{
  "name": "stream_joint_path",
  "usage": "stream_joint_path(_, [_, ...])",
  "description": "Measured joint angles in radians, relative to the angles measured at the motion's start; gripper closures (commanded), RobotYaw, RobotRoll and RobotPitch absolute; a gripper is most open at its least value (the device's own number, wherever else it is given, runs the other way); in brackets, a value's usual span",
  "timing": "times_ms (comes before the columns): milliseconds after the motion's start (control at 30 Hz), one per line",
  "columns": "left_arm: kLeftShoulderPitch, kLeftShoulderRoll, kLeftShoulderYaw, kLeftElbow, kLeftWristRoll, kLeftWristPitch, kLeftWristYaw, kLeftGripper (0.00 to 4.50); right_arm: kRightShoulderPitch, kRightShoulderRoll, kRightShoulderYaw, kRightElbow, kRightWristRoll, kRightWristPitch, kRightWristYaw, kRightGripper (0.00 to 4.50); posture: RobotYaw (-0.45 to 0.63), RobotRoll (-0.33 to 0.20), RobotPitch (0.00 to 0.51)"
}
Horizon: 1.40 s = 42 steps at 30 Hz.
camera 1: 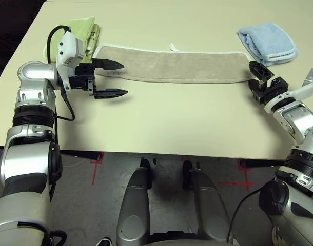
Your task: Fold the towel and set it aside.
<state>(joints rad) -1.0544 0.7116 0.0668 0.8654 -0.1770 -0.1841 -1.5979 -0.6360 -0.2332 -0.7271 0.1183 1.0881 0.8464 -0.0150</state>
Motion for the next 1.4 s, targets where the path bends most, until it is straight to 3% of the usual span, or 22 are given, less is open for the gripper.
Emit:
stream_joint_path(33, [0.000, 0.000, 0.000, 0.000, 0.000, 0.000, 0.000, 0.02, 0.002, 0.000, 0.003, 0.000, 0.000, -0.010, -0.005, 0.00, 0.03, 0.000, 0.324])
stream_joint_path(133, [0.000, 0.000, 0.000, 0.000, 0.000, -0.001, 0.000, 0.00, 0.017, 0.000, 0.012, 0.000, 0.002, -0.037, -0.019, 0.65, 0.02, 0.000, 0.325])
stream_joint_path(467, [0.000, 0.001, 0.000, 0.002, -0.002, -0.002, 0.000, 0.00, 0.035, -0.005, 0.032, -0.018, -0.003, -0.100, -0.046, 4.37, 0.02, 0.000, 0.328])
stream_joint_path(1033, [-0.001, -0.013, 0.000, 0.002, -0.033, 0.019, 0.011, 0.00, 0.040, -0.049, 0.050, 0.001, 0.008, -0.109, -0.053, 4.44, 0.02, 0.000, 0.330])
stream_joint_path(1400, [-0.024, -0.030, -0.003, 0.002, -0.033, 0.028, 0.021, 0.00, 0.105, -0.198, 0.041, -0.001, 0.099, -0.015, -0.031, 4.44, 0.00, 0.000, 0.325])
